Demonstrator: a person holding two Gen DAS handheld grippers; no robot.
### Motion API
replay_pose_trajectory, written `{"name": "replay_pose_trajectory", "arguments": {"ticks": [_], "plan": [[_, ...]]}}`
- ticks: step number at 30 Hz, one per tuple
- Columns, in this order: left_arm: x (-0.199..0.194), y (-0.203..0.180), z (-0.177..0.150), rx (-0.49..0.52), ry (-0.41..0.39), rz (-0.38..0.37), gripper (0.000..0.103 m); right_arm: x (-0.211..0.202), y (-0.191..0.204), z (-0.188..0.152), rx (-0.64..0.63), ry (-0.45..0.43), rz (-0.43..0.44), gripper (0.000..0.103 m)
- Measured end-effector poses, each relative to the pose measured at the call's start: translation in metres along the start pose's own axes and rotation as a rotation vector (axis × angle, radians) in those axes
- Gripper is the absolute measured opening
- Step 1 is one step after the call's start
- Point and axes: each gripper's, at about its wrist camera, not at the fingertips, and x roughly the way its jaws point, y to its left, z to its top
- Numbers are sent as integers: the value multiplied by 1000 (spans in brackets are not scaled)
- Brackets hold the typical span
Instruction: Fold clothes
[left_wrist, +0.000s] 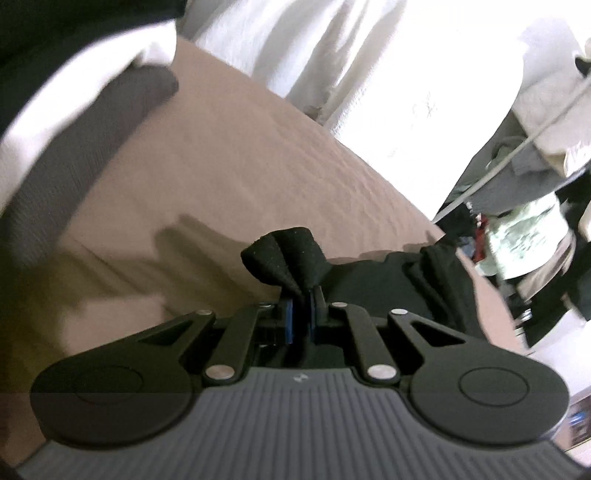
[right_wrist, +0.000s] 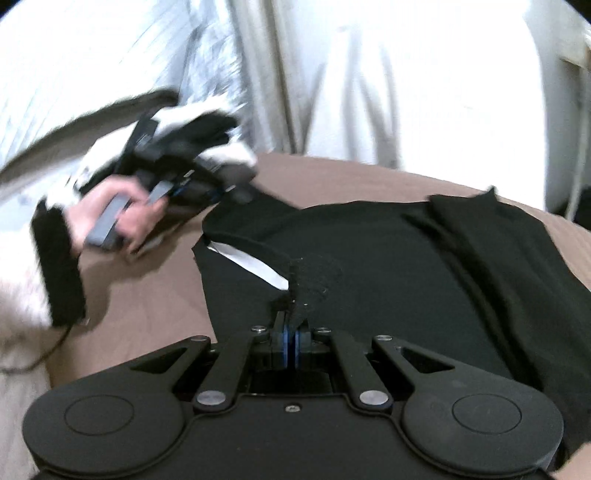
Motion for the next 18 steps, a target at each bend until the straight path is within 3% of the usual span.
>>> {"name": "replay_pose_trajectory", "arguments": {"ticks": [3,9,11,13,16,18], "plan": [[4,-5,-2,13,-15,17,7,-3,-12,-5,47,-12,-2,3],[7,-6,-10,27,-24,82,7,-6,-13,-11,19,-22,-1,3],[3,-17,-11,21,-11,33,7,-10,-14,-6,-10,-24,-11,3],[-2,-32,-11,16,3,-32,7,-10,-16,-2,-48,-5,-83,3],[-10,-53,-12,8,25,-129,7,-15,-33,-6,-13,-8,-106,3],[-9,-66,-13,66,9,-64,7,-16,-46,-11,32,-17,-109,3]]}}
